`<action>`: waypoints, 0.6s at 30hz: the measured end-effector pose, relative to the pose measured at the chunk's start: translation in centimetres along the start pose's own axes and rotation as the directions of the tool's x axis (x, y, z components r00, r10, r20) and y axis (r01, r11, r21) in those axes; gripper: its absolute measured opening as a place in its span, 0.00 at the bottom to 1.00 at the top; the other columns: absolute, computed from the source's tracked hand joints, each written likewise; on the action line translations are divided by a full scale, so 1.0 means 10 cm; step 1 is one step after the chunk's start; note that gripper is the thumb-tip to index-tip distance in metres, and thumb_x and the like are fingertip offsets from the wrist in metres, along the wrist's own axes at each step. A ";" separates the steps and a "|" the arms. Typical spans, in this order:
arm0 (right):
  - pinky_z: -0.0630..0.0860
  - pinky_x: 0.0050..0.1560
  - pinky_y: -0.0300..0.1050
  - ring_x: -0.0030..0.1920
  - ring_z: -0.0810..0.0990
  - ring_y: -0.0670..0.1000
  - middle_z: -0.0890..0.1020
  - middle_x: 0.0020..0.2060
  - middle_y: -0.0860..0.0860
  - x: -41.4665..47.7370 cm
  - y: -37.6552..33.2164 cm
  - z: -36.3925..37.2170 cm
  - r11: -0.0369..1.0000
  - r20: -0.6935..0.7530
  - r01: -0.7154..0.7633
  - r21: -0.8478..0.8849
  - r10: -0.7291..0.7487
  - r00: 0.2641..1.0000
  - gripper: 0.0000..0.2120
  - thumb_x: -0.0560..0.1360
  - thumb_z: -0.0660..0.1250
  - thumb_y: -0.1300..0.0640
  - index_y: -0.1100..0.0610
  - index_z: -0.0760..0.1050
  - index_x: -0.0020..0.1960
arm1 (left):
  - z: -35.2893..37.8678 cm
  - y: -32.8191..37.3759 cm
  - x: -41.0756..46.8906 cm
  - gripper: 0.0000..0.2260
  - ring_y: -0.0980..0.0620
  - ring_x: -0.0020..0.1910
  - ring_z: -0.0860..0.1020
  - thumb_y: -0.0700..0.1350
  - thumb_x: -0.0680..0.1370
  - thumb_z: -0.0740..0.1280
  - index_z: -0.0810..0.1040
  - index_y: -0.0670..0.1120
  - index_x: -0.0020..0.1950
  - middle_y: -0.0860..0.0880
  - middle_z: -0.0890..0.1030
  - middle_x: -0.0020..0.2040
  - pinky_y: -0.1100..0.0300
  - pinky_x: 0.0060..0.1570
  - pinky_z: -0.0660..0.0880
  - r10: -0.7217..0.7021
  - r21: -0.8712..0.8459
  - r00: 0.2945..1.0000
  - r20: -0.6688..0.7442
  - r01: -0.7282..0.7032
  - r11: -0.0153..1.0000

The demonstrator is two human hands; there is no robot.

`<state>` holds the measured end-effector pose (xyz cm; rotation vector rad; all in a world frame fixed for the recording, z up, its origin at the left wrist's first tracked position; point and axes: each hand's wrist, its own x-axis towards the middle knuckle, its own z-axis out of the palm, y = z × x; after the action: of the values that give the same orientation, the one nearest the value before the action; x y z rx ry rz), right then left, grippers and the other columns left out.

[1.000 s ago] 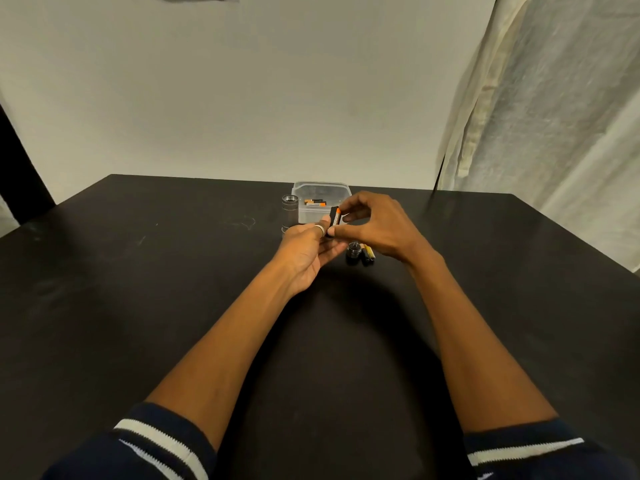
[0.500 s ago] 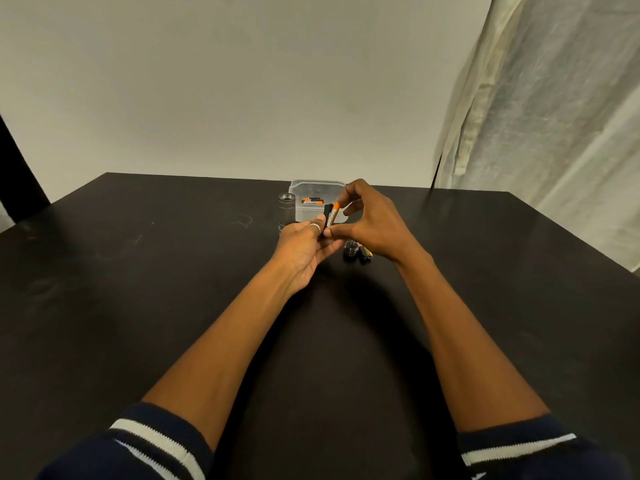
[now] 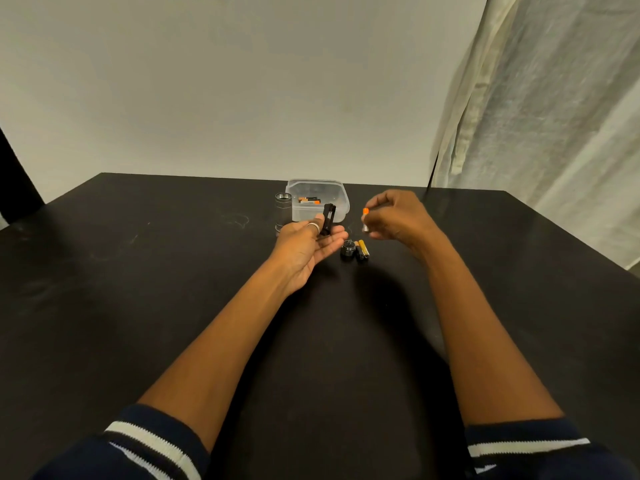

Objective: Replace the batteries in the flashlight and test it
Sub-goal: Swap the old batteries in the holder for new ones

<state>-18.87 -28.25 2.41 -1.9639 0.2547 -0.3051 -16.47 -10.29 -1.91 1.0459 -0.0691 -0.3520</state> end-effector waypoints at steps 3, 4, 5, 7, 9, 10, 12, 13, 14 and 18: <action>0.84 0.37 0.44 0.38 0.83 0.52 0.86 0.45 0.64 0.03 0.08 -0.06 0.978 0.040 -0.047 -0.204 0.056 0.998 0.04 0.72 0.71 0.68 0.64 0.82 0.46 | 0.00 0.01 -0.01 0.10 0.47 0.44 0.87 0.42 0.85 0.61 0.79 0.38 0.53 0.40 0.87 0.44 0.59 0.41 0.84 0.001 0.005 1.000 -0.004 -0.001 1.000; 0.85 0.42 0.49 0.38 0.82 0.53 0.86 0.45 0.65 0.04 0.10 -0.06 0.963 0.053 -0.059 -0.262 0.075 0.996 0.05 0.71 0.71 0.68 0.67 0.82 0.46 | 0.00 0.01 -0.01 0.10 0.47 0.44 0.87 0.42 0.85 0.61 0.79 0.38 0.53 0.40 0.87 0.44 0.59 0.42 0.84 -0.001 0.004 1.000 -0.004 0.001 1.000; 0.85 0.47 0.53 0.38 0.82 0.54 0.86 0.44 0.65 0.05 0.11 -0.06 0.947 0.059 -0.074 -0.311 0.098 0.993 0.07 0.70 0.70 0.68 0.70 0.82 0.47 | 0.00 0.01 -0.01 0.10 0.47 0.44 0.87 0.42 0.85 0.61 0.79 0.39 0.53 0.40 0.87 0.44 0.59 0.42 0.84 -0.003 0.002 1.000 -0.003 0.003 1.000; 0.85 0.48 0.53 0.36 0.82 0.53 0.85 0.40 0.63 0.06 0.11 -0.04 0.924 0.059 -0.114 -0.366 0.145 0.988 0.10 0.70 0.70 0.68 0.72 0.82 0.49 | 0.00 0.01 -0.02 0.09 0.47 0.44 0.87 0.42 0.85 0.60 0.78 0.39 0.53 0.40 0.87 0.43 0.59 0.42 0.84 -0.009 -0.004 1.000 -0.003 0.009 1.000; 0.84 0.44 0.48 0.34 0.82 0.52 0.84 0.38 0.59 0.06 0.11 -0.03 0.911 0.059 -0.141 -0.386 0.177 0.982 0.10 0.70 0.69 0.68 0.71 0.82 0.50 | 0.01 0.02 -0.02 0.09 0.47 0.44 0.87 0.42 0.85 0.60 0.78 0.39 0.54 0.40 0.87 0.43 0.59 0.42 0.84 -0.010 -0.007 1.000 -0.003 0.010 1.000; 0.84 0.43 0.46 0.34 0.82 0.51 0.84 0.38 0.59 0.06 0.10 -0.02 0.908 0.056 -0.152 -0.392 0.188 0.980 0.10 0.71 0.69 0.68 0.70 0.83 0.50 | 0.01 0.02 -0.02 0.09 0.47 0.44 0.87 0.42 0.85 0.60 0.78 0.39 0.55 0.40 0.87 0.44 0.59 0.42 0.84 -0.011 -0.007 1.000 -0.003 0.011 1.000; 0.84 0.41 0.44 0.33 0.82 0.51 0.84 0.38 0.59 0.07 0.10 -0.02 0.903 0.045 -0.162 -0.399 0.196 0.980 0.09 0.71 0.70 0.67 0.70 0.83 0.49 | 0.01 0.02 -0.02 0.09 0.47 0.44 0.87 0.42 0.85 0.61 0.78 0.38 0.57 0.40 0.87 0.44 0.59 0.41 0.84 -0.012 -0.006 1.000 -0.002 0.012 1.000; 0.83 0.40 0.43 0.33 0.82 0.51 0.84 0.39 0.59 0.07 0.11 -0.01 0.901 0.040 -0.163 -0.402 0.195 0.980 0.08 0.71 0.70 0.67 0.70 0.83 0.49 | 0.01 0.02 -0.02 0.10 0.47 0.44 0.87 0.42 0.85 0.61 0.78 0.38 0.57 0.40 0.87 0.44 0.59 0.42 0.84 -0.012 -0.005 1.000 0.000 0.012 1.000; 0.83 0.39 0.43 0.33 0.82 0.51 0.84 0.39 0.59 0.07 0.11 0.00 0.900 0.036 -0.162 -0.406 0.193 0.980 0.07 0.71 0.70 0.67 0.69 0.83 0.48 | 0.00 0.02 -0.02 0.10 0.47 0.45 0.87 0.42 0.85 0.60 0.78 0.37 0.57 0.40 0.87 0.44 0.59 0.42 0.84 -0.013 -0.004 1.000 0.002 0.013 1.000; 0.82 0.37 0.41 0.31 0.82 0.50 0.82 0.34 0.56 0.08 0.12 0.03 0.886 0.030 -0.172 -0.431 0.204 0.978 0.05 0.72 0.70 0.66 0.62 0.80 0.37 | 0.00 0.02 -0.02 0.09 0.47 0.44 0.87 0.42 0.85 0.60 0.78 0.38 0.57 0.40 0.87 0.43 0.59 0.43 0.84 -0.015 -0.014 1.000 0.011 0.015 1.000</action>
<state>-18.03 -28.75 1.33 -2.3561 0.4946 -0.0462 -16.65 -10.11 -1.73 1.0309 -0.0684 -0.3710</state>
